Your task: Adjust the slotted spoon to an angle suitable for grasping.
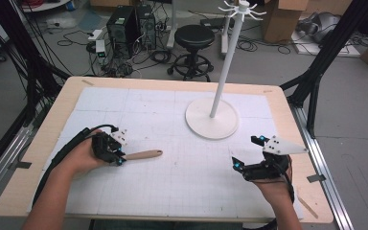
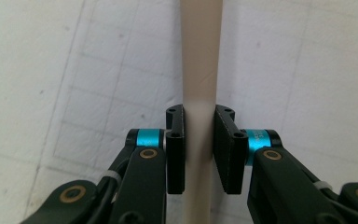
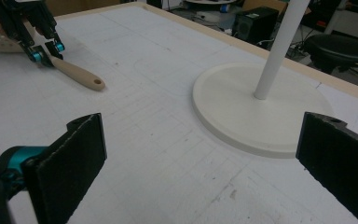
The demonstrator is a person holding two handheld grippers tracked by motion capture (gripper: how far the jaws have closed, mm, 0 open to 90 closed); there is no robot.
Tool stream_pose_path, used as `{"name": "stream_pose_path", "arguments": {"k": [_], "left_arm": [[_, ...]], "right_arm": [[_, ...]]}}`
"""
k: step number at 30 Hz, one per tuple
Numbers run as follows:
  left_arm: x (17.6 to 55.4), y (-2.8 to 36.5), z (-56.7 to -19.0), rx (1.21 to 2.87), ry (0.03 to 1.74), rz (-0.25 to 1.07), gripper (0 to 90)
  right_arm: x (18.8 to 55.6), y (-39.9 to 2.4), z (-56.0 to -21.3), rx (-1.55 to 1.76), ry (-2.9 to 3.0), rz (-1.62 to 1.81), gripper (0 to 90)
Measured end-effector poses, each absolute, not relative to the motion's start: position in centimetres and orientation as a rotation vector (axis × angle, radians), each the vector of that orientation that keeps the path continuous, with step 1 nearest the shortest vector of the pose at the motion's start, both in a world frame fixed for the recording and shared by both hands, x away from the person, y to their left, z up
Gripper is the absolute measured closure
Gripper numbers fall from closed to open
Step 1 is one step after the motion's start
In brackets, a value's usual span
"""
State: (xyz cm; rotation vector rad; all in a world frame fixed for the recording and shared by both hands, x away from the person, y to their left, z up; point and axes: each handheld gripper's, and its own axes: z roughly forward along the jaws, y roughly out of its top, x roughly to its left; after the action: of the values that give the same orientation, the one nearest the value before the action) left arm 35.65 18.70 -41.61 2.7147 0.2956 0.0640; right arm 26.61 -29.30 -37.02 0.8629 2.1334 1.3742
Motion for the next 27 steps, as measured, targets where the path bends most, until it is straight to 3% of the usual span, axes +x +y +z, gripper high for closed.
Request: {"name": "stream_pose_path", "arguments": {"k": [11, 19, 22, 27], "left_arm": [[34.8, 13.7, -41.6, 2.719, 0.167, 0.033, 75.9], [35.0, 13.4, -41.7, 2.694, 0.191, 0.032, 74.1], [35.0, 13.6, -41.8, 2.687, 0.216, 0.037, 58.6], [34.8, 14.9, -41.4, 2.644, 0.260, 0.075, 47.2]], "right_arm": [[26.7, -28.9, -37.0, 0.855, 2.146, 1.377, 0.3], [26.9, -29.0, -37.1, 0.855, 2.147, 1.382, 0.2], [26.9, -29.1, -37.1, 0.857, 2.149, 1.384, 0.2], [26.8, -29.2, -37.1, 0.866, 2.142, 1.385, 0.3]]}}
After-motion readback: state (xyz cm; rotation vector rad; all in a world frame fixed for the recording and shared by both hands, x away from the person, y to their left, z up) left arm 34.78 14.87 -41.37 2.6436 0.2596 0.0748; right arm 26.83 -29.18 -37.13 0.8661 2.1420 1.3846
